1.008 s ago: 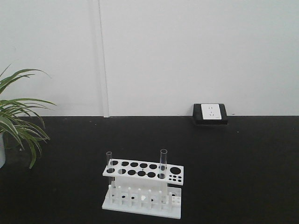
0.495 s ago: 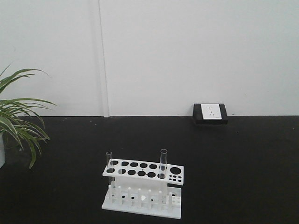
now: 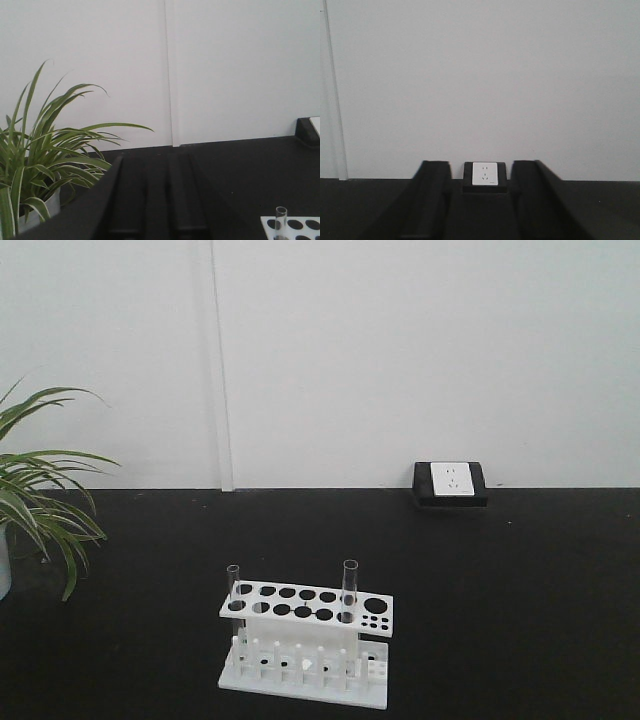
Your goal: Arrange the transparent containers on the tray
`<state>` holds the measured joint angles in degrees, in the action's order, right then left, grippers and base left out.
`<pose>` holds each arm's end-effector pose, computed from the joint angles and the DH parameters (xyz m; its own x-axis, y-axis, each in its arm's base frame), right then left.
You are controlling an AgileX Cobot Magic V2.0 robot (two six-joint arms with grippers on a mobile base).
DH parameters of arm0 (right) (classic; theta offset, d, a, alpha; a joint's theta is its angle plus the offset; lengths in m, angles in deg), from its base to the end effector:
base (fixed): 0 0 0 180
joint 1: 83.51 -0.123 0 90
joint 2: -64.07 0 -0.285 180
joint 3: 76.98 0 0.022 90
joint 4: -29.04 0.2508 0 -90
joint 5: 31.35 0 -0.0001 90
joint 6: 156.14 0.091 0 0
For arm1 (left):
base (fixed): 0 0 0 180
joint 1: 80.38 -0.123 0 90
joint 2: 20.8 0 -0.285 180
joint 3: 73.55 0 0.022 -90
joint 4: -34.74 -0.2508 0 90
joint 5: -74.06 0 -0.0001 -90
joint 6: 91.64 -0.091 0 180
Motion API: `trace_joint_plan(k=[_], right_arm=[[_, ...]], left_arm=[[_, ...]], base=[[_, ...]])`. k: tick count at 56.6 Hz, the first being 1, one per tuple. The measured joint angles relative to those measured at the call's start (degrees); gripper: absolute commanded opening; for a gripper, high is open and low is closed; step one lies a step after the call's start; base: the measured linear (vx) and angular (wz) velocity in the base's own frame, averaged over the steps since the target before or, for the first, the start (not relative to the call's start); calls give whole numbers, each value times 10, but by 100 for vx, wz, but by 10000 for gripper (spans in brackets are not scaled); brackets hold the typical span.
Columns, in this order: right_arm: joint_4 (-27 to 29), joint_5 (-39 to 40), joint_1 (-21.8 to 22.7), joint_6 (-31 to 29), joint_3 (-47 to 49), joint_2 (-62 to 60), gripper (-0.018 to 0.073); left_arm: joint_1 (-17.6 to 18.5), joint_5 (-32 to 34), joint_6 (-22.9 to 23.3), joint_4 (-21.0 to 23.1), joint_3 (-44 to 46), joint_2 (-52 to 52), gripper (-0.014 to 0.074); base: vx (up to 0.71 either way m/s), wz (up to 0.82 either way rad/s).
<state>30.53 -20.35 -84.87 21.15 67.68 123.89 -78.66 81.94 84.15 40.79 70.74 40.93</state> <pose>0.1990 0.0043 0.3779 0.1020 -0.0194 -0.9946 -0.0166 0.9996 -0.0212 0.2075 -0.0049 0.3639 0.0064 -0.0313 -0.9995 0.0158 0.9994 -0.0312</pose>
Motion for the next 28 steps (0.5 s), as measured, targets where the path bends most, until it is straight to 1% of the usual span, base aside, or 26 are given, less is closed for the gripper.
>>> trace_joint_plan(k=[6,11,15,21,28], right_arm=[[0,0,0,0,0,0,676],[0,0,0,0,0,0,718],[0,1,0,0,0,0,722],[0,5,0,2,0,0,713],[1,6,0,16,0,1,681]], left_arm=[[0,-8,0,0,0,0,522],[0,-9,0,0,0,0,570],[0,-9,0,0,0,0,584],[0,-4,1,1,0,0,582],[0,13,26,4,0,0,578]], base=[[0,0],[0,0],[0,0],[0,0],[0,0]])
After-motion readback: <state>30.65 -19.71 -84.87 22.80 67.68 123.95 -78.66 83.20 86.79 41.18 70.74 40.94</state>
